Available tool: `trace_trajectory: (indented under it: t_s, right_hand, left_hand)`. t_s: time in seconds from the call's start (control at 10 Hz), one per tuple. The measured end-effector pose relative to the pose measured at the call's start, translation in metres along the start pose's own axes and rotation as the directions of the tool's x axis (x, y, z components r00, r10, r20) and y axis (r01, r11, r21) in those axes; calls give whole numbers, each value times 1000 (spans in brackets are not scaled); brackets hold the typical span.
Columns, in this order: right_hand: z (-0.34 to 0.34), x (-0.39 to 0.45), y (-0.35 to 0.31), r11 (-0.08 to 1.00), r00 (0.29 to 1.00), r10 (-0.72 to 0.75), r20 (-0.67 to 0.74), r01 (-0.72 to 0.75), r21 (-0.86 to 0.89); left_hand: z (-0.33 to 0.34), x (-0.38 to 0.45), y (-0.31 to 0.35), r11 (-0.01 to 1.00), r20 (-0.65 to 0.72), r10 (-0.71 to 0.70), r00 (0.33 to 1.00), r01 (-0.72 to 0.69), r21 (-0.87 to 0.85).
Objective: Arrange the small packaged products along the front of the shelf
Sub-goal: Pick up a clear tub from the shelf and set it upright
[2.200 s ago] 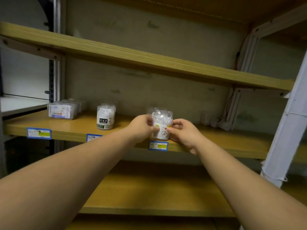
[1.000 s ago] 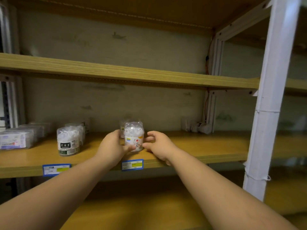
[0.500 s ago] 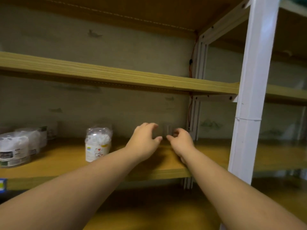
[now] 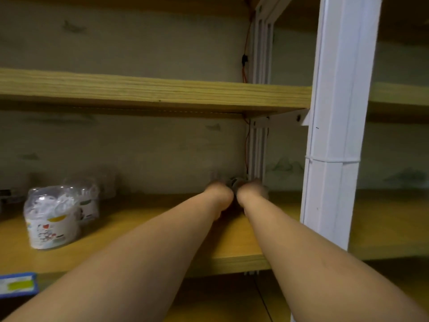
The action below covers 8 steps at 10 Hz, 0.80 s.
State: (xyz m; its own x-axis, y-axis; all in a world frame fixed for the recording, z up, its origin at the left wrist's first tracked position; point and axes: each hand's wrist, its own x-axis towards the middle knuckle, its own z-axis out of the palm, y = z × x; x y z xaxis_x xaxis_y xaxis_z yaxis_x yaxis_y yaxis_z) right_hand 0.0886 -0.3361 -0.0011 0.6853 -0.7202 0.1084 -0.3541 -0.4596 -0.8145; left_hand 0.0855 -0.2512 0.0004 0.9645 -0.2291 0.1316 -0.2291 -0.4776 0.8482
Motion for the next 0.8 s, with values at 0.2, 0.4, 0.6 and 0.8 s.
trace_trajectory:
  t_s: [0.2,0.4,0.6,0.8]
  right_hand:
    - [2,8,5,972,980,-154,128,127,197]
    - [5,4,-1,912,993,41,107,-81,401]
    - [-6,-14,-3,593,999,10,49,-46,804]
    - [-25,-41,-14,613,992,-126,24,59,788]
  left_hand:
    - [12,19,0,981,-7,-50,999,48,-191]
    - [12,12,0,887,16,-111,994,107,-450]
    - [-6,4,10,844,-121,-55,991,-19,-536]
    - [-43,-4,19,858,-188,42,981,-132,-496]
